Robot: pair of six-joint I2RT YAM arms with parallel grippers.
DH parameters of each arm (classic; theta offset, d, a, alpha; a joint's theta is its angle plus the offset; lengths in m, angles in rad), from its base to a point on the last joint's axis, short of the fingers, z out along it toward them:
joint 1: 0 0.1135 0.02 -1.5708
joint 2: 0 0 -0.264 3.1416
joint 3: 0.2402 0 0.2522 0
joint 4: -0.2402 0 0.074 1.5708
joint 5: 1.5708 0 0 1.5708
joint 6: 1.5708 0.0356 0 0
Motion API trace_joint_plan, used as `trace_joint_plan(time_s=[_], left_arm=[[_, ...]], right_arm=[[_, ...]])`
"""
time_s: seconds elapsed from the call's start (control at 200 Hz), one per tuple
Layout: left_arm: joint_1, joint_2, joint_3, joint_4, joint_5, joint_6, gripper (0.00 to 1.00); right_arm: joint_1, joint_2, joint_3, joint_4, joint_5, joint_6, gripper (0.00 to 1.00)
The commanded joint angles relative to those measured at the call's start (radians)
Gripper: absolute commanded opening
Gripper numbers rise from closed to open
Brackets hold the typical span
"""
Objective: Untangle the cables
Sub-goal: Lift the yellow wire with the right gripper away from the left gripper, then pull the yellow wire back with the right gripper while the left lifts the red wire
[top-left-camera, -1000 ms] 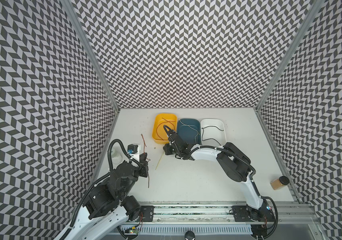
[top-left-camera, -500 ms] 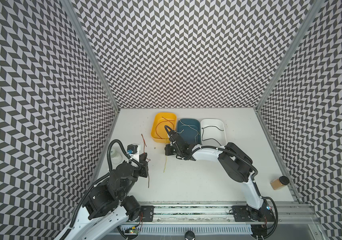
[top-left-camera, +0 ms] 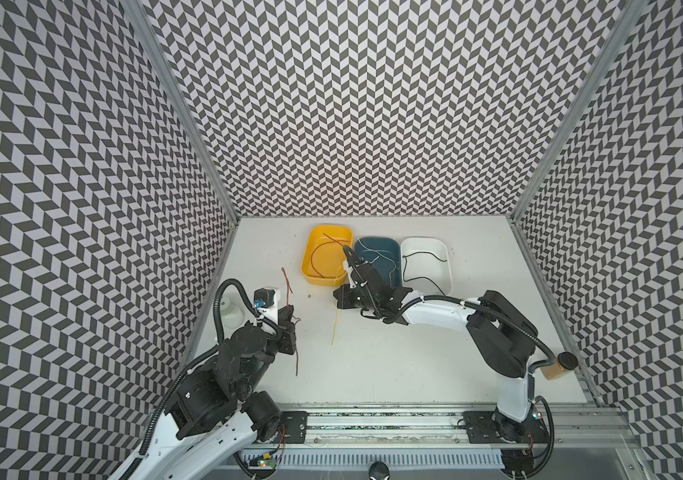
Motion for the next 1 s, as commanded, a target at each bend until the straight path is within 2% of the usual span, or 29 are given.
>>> trace_joint_plan(time_s=[0.0, 0.2, 0.421, 0.576, 0.711, 0.996], left_arm=[[0.003, -0.007, -0.005, 0.012, -0.006, -0.006, 0.0], [0.004, -0.009, -0.006, 0.012, -0.003, -0.008, 0.0], [0.004, 0.047, 0.045, -0.008, 0.048, -0.005, 0.0], [0.006, 0.133, 0.105, -0.001, 0.076, -0.005, 0.0], [0.004, 0.203, 0.211, -0.021, 0.075, -0.017, 0.0], [0.002, 0.375, 0.527, -0.092, 0.089, 0.021, 0.0]], right_arm=[[-0.007, -0.079, -0.023, 0.014, -0.035, 0.022, 0.01], [-0.019, -0.206, -0.024, -0.179, -0.144, -0.12, 0.0], [-0.029, -0.402, -0.121, -0.307, -0.114, -0.265, 0.0], [-0.029, -0.534, -0.221, -0.311, -0.096, -0.315, 0.0], [-0.031, -0.625, -0.254, -0.402, -0.055, -0.342, 0.0], [-0.034, -0.891, -0.399, -0.461, 0.035, -0.391, 0.0]])
